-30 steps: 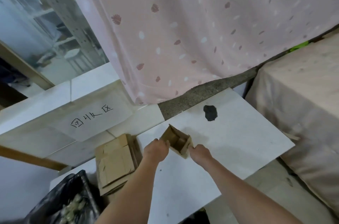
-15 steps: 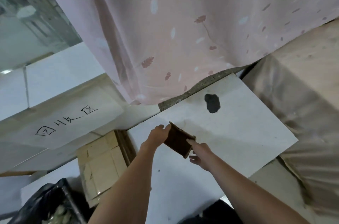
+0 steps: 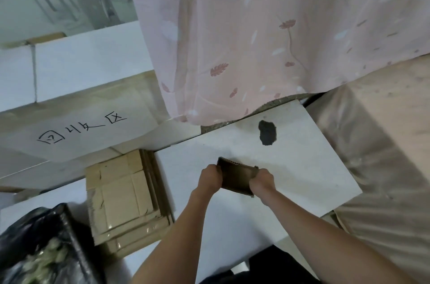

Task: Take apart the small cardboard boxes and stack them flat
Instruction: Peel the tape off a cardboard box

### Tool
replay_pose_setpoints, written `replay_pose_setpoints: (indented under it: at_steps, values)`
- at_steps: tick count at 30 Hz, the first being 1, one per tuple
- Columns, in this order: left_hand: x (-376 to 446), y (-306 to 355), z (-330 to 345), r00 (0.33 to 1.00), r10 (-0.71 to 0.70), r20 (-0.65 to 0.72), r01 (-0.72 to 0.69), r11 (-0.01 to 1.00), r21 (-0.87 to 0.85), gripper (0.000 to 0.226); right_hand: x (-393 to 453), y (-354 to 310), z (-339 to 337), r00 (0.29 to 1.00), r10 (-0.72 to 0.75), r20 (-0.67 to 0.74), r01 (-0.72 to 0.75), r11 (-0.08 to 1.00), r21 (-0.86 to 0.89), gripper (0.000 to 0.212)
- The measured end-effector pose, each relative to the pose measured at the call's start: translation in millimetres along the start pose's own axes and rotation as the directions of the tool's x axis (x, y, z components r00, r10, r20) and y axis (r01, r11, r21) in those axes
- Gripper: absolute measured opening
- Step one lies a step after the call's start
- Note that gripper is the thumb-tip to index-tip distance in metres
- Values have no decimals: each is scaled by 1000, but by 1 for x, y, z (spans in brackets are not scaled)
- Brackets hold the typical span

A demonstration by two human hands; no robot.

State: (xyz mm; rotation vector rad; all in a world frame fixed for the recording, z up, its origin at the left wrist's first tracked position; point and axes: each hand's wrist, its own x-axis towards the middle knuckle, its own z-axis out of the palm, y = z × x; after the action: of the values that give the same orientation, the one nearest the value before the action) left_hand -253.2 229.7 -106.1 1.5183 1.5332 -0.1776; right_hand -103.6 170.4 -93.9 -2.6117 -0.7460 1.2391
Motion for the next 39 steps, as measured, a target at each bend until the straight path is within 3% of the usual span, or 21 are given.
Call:
replay_pose_setpoints:
  at_steps: [6, 10, 14, 17, 21, 25, 30, 33, 36, 39]
  values:
    - [-26, 19, 20, 999, 38, -37, -49, 941, -336, 38, 10, 11, -36, 984, -164, -74, 157, 983, -98, 26]
    - [-41, 37, 33, 991, 49, 127, 66, 645, -761, 54, 20, 23, -60, 943, -312, -117, 300, 948, -106, 24]
    - [-39, 62, 45, 980, -41, 194, 195, 374, -907, 54, 32, 33, -86, 876, -470, -113, 464, 883, -70, 30]
    - [-33, 81, 62, 979, -169, 111, 168, 381, -909, 51, 41, 44, -105, 809, -586, -41, 582, 809, -86, 38]
    - [-26, 111, 83, 969, -244, 29, 136, 436, -889, 47, 59, 62, -143, 811, -550, 199, 552, 832, 50, 55]
    - [-29, 144, 99, 958, -253, -134, 59, 631, -774, 60, 83, 84, -190, 729, -458, 509, 497, 865, 67, 101]
    - [-32, 177, 111, 950, -61, -306, -35, 954, -299, 79, 105, 84, -236, 630, -552, 547, 681, 731, -45, 115]
    - [-37, 190, 119, 959, 69, -274, -84, 996, -41, 97, 109, 77, -242, 548, -619, 563, 807, 569, -159, 121]
    - [-42, 202, 130, 945, 238, -224, -200, 963, 182, 106, 116, 75, -234, 480, -594, 646, 867, 432, -246, 116]
    - [-44, 210, 138, 924, 340, -177, -283, 916, 283, 113, 126, 78, -223, 483, -543, 687, 867, 408, -287, 110]
